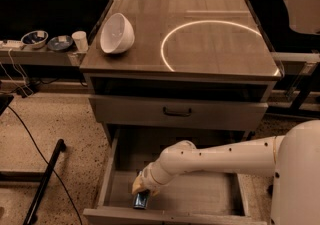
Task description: Pick redbull can from middle drawer and place on counter
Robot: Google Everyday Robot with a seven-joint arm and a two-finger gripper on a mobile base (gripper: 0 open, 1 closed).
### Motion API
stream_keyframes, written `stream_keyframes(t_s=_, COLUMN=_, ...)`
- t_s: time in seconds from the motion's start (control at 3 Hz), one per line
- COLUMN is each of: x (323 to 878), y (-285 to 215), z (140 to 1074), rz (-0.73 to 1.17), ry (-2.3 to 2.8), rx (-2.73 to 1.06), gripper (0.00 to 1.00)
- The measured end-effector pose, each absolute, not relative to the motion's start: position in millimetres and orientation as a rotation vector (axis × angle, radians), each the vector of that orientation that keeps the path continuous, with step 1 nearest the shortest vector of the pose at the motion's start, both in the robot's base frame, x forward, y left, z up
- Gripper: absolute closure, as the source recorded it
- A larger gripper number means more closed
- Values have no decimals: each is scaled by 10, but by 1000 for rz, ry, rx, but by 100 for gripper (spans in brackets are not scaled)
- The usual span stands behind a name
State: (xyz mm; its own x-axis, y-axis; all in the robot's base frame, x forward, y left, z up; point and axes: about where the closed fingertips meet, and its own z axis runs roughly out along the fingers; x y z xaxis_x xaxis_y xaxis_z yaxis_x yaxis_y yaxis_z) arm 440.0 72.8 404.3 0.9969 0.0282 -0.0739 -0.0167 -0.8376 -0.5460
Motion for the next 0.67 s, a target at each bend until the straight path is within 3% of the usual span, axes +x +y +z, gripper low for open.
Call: stream_keyframes(t_s=0.67, x=4792, y=398, z=4311, rz=24, ry=42, rx=-2381, gripper=100)
